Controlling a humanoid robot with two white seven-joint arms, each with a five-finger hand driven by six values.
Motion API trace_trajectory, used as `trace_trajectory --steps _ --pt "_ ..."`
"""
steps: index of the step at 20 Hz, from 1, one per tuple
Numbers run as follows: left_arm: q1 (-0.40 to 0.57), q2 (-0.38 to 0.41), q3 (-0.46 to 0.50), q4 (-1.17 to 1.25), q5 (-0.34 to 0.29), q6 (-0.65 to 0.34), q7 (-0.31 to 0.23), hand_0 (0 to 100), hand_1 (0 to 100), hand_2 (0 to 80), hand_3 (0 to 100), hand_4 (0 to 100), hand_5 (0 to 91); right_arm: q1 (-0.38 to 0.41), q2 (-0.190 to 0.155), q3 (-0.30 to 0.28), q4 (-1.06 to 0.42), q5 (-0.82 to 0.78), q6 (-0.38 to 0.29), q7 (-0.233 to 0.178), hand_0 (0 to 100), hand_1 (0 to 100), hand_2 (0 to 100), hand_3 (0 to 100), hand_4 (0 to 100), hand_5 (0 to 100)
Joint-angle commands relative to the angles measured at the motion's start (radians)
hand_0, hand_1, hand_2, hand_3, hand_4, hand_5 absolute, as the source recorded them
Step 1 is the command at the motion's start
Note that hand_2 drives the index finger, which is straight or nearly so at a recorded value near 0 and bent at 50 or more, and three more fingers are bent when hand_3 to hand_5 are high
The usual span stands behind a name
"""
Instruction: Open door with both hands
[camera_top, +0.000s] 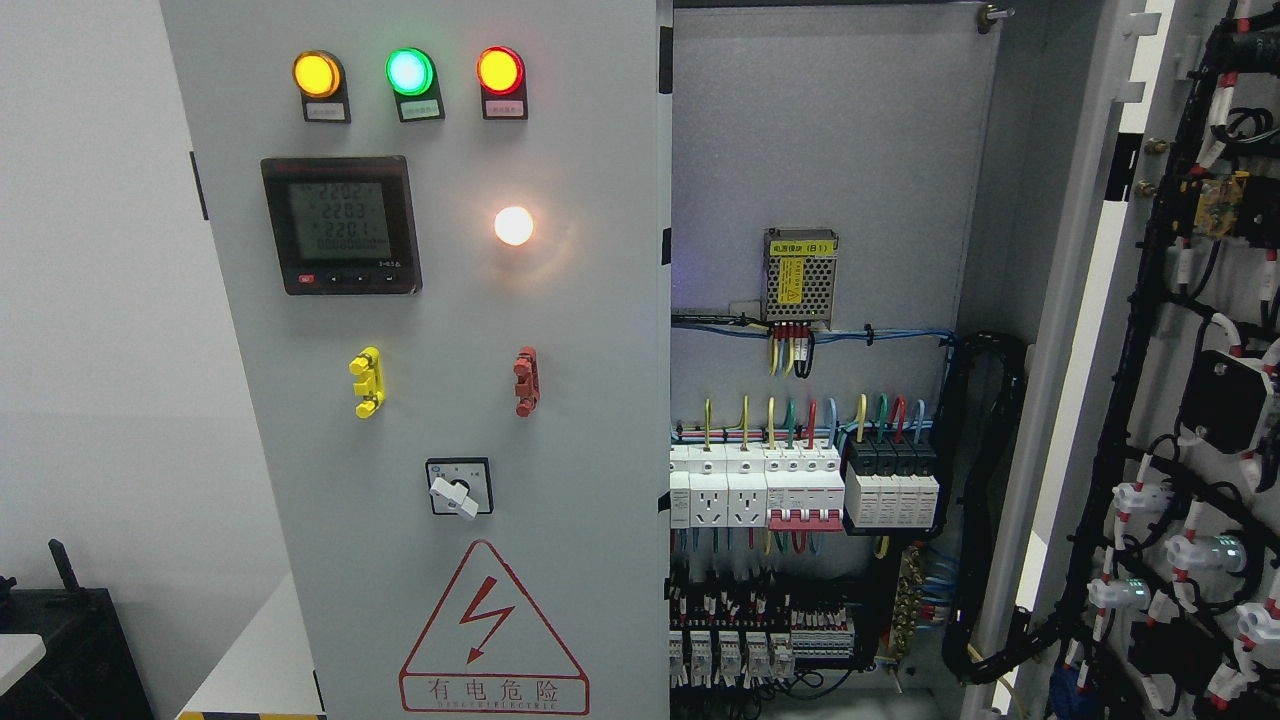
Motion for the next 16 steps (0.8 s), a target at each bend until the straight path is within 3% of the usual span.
trace_trajectory --steps 1,4,9,14,16 --pt "-0.001 -0.004 -0.010 -0.019 0.004 -0.002 0.009 0 0 0.0 0 4 0.0 0.094 -0.070 0.020 -0.372 0.005 -0.036 0.002 0 0 0 0 0 0" --pt "-0.001 -0.002 -0.012 -0.023 0.002 -0.012 0.003 0 0 0.0 0 4 0.0 0.152 -0.069 0.014 -0.449 0.050 -0.065 0.002 0 0 0 0 0 0" --pt "0.001 -0.002 -0.013 -0.031 0.001 -0.013 0.003 0 0 0.0 0 4 0.0 0.155 -0.067 0.014 -0.507 0.056 -0.124 0.002 0 0 0 0 0 0" --pt "0.000 -0.002 -0.010 -0.033 0.001 -0.013 0.003 0 0 0.0 0 4 0.0 0.091 -0.070 0.017 -0.527 0.059 -0.127 0.004 0 0 0 0 0 0" --pt "-0.001 -0.002 -0.010 -0.033 -0.001 -0.013 0.002 0 0 0.0 0 4 0.0 0.053 -0.070 0.018 -0.535 0.058 -0.127 0.025 0 0 0 0 0 0"
